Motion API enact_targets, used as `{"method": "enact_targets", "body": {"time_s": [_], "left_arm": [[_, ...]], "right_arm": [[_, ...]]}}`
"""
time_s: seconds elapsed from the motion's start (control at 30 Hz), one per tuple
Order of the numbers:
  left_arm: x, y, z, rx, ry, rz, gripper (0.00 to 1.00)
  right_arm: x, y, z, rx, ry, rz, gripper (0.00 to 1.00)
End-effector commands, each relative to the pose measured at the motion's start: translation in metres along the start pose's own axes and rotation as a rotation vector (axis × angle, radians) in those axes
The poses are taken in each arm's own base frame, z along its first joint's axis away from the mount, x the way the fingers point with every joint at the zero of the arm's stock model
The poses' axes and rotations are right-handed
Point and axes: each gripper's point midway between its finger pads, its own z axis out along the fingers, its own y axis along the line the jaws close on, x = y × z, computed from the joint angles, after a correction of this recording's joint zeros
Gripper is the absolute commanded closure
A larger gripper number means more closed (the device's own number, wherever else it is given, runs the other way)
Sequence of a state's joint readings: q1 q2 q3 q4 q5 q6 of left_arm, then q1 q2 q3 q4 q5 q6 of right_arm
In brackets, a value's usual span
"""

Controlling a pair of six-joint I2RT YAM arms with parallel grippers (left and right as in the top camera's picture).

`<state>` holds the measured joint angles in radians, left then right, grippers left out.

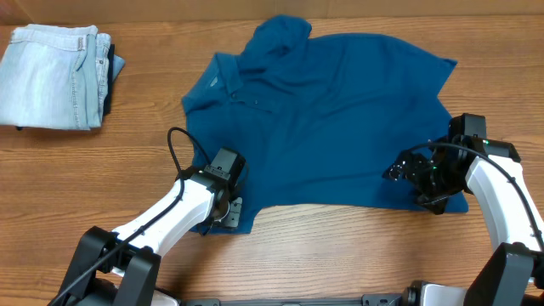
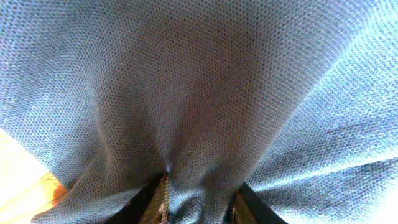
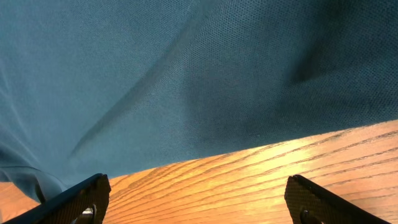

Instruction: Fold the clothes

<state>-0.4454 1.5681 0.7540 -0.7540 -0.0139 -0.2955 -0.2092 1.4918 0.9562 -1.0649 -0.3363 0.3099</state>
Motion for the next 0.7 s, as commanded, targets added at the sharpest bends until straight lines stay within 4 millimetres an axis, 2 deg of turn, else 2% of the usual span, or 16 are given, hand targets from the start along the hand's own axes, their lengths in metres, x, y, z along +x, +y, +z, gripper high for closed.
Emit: {"method": "enact_targets", "body": {"time_s": [0.0, 0.07, 0.17, 0.27, 0.4, 0.5, 0.53, 0.6, 0.67], "left_arm": [[0.029, 0.000, 0.015, 0.019, 0.102, -0.027, 0.65], [0.022, -0.002, 0.014, 0.024, 0.078, -0.017, 0.64], [-0.002, 0.001, 0.005, -0.012, 0.001, -0.015, 0.59], [-0.032, -0.006, -0.017, 0.001, -0.067, -0.016, 0.57], [-0.075, -0.015, -0.060, 0.014, -0.175, -0.020, 0.53], [-0.121, -0.017, -0.107, 0.002, -0.336, -0.030, 0.45], [-0.130, -0.018, -0.116, 0.002, -0.371, -0.026, 0.43], [-0.157, -0.020, -0.139, 0.006, -0.484, -0.007, 0.39], [-0.176, -0.012, -0.148, -0.017, -0.563, -0.015, 0.38]], "right_arm": [[-0.004, 0.001, -0.001, -0.012, -0.017, 0.000, 0.06], [-0.011, 0.004, -0.001, -0.024, -0.047, -0.013, 0.06], [-0.027, 0.012, -0.003, -0.052, -0.110, -0.043, 0.07], [-0.038, 0.024, -0.008, -0.104, -0.149, -0.072, 0.08], [-0.050, 0.048, -0.022, -0.192, -0.199, -0.190, 0.09], [-0.066, 0.060, -0.031, -0.223, -0.271, -0.249, 0.09], [-0.072, 0.063, -0.034, -0.232, -0.302, -0.263, 0.09], [-0.085, 0.071, -0.040, -0.252, -0.363, -0.290, 0.13], [-0.095, 0.076, -0.042, -0.266, -0.404, -0.302, 0.30]]}}
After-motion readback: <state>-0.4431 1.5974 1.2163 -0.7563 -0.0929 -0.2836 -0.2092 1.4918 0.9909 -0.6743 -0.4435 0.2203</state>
